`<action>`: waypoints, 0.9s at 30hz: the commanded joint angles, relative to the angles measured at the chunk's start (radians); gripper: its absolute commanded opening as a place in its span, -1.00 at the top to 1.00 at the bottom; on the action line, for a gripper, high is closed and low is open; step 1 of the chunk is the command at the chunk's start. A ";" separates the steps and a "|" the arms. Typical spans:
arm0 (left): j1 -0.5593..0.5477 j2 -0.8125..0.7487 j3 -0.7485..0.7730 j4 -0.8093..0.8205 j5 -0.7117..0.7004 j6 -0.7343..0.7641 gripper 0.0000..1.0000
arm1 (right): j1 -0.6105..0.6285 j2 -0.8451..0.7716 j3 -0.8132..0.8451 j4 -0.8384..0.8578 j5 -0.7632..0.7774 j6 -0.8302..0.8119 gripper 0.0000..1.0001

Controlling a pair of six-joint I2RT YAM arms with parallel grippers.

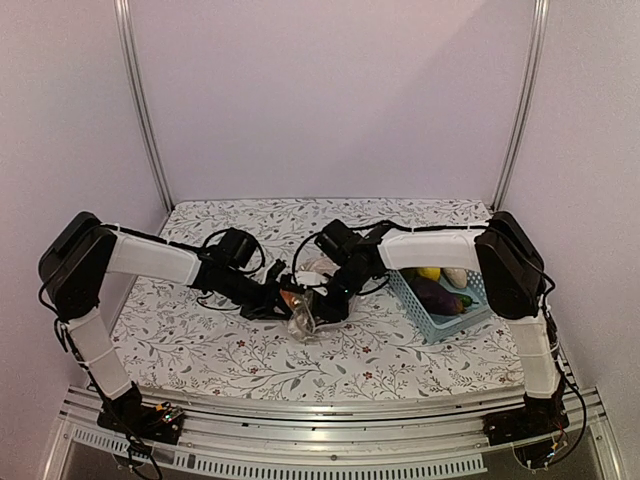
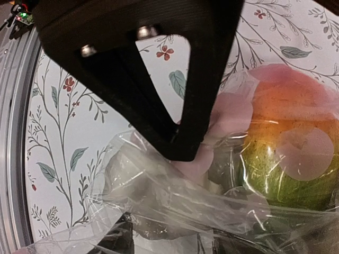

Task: Open the zip-top bag and remove the fake food
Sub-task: Pick up the fake vegetable from the zipper food storage bag.

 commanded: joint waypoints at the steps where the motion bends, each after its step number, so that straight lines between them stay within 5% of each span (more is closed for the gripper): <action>1: -0.009 0.026 -0.013 0.006 0.011 -0.001 1.00 | 0.017 0.087 0.055 -0.017 0.129 0.049 -0.05; 7: -0.008 0.024 -0.006 -0.016 0.005 0.019 1.00 | 0.036 0.129 0.080 -0.053 0.230 0.039 -0.16; 10: -0.008 0.029 -0.006 -0.016 0.003 0.022 1.00 | 0.035 0.183 0.151 -0.139 0.242 0.054 -0.46; 12: -0.008 0.030 -0.010 -0.010 0.003 0.022 1.00 | 0.035 0.223 0.179 -0.177 0.217 0.059 -0.50; 15: -0.008 0.032 -0.015 -0.009 -0.001 0.027 1.00 | 0.035 0.236 0.173 -0.183 0.143 0.056 -0.29; 20: -0.005 0.023 -0.025 -0.009 -0.013 0.029 1.00 | 0.036 0.200 0.153 -0.169 0.090 0.044 0.45; 27: 0.005 -0.012 -0.047 -0.013 -0.022 0.033 1.00 | 0.023 -0.003 0.058 -0.135 0.068 0.035 0.75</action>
